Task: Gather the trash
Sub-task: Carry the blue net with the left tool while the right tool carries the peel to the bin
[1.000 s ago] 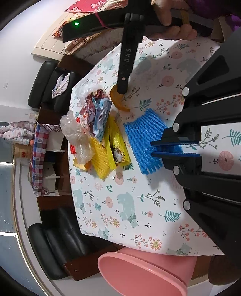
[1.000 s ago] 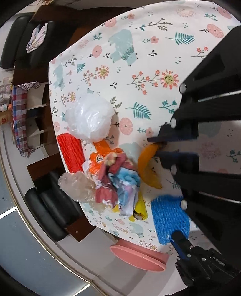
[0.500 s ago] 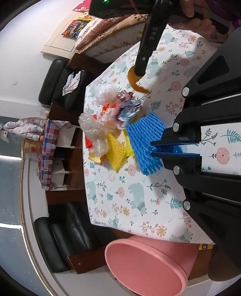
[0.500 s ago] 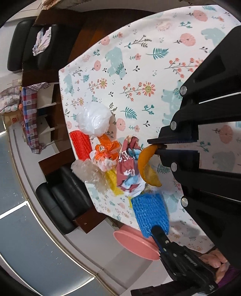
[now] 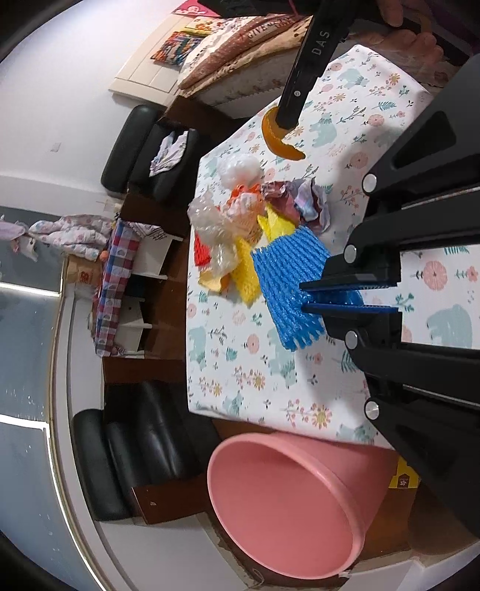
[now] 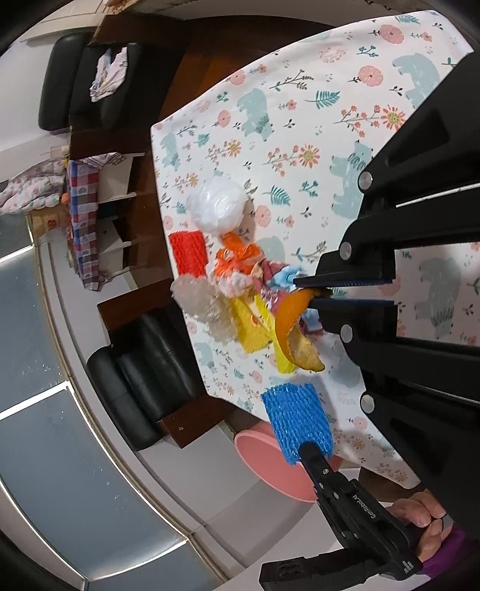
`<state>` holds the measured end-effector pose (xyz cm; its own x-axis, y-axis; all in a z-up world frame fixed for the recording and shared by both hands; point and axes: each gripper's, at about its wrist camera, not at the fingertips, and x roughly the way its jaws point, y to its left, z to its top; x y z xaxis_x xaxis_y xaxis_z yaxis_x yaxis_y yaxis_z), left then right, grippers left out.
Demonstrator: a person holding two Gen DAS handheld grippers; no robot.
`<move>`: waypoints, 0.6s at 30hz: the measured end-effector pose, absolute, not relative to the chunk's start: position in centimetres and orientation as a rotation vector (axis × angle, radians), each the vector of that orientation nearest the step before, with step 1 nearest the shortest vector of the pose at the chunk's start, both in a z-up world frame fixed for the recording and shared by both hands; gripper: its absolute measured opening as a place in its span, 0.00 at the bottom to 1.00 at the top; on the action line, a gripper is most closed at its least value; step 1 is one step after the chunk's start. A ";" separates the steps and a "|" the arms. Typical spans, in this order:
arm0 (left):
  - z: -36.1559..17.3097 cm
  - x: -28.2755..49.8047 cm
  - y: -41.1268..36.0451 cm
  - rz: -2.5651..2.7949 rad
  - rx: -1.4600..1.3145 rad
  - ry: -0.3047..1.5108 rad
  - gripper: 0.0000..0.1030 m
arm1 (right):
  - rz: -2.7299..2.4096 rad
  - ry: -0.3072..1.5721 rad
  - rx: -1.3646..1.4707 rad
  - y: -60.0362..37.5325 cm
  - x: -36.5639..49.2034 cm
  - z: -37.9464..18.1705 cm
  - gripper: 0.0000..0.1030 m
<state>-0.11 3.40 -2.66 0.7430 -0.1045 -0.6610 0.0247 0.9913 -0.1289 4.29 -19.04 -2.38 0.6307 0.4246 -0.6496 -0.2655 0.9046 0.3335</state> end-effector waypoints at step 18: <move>-0.9 -2.1 12.5 0.095 -0.191 0.640 0.05 | 0.529 0.786 0.136 -9.8 7.0 -0.6 0.05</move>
<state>-2.12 12.48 -0.88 0.7984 0.0297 -0.6014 -0.1471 0.9781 -0.1470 6.99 -9.80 -0.59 0.5847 0.5012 -0.6379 -0.4025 0.8620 0.3083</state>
